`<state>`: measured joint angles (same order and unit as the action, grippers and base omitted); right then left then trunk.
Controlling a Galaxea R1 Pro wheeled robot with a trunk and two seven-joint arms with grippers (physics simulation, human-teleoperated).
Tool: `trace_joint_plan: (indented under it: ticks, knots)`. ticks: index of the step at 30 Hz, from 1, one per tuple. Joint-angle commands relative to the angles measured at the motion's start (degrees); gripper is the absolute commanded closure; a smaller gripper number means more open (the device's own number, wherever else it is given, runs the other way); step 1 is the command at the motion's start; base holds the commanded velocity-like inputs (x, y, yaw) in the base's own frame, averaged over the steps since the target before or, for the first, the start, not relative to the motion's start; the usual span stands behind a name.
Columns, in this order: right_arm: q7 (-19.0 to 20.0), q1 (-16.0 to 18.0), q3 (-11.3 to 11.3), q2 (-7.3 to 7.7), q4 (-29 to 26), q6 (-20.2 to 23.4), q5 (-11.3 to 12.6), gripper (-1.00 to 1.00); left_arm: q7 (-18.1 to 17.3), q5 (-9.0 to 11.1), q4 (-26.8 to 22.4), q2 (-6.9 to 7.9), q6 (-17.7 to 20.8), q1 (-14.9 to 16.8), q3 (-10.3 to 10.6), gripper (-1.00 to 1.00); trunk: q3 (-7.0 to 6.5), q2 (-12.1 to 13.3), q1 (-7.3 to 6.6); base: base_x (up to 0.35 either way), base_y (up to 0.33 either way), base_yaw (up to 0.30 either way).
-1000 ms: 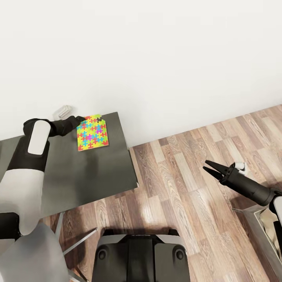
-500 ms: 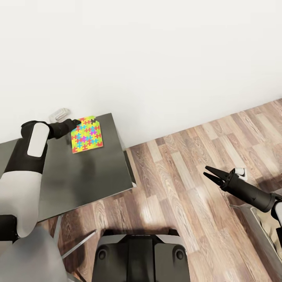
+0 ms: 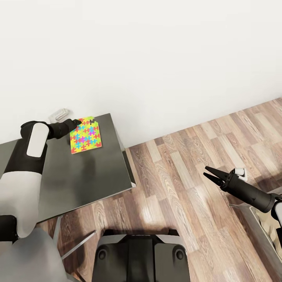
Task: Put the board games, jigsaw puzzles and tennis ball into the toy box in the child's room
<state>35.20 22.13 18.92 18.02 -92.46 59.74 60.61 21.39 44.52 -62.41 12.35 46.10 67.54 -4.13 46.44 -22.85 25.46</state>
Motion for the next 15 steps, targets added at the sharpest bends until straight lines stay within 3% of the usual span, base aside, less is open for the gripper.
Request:
trace_joint_plan:
  ticks: [1, 15]
  knots:
    - [0.4, 0.0, 0.1, 0.0, 0.0, 0.3, -0.3, -1.0, 0.5, 1.7, 1.6, -0.02, 0.0, 0.0, 0.0, -1.0, 0.07, -0.1, 0.32, 0.0, 0.0, -0.008]
    - [0.3, 0.0, 0.1, -0.11, 0.0, 0.3, -0.3, -1.0, 0.5, 1.7, 1.6, -0.33, 0.0, 0.0, 0.0, -1.0, 0.07, -0.1, 0.32, 0.0, 0.0, -0.002]
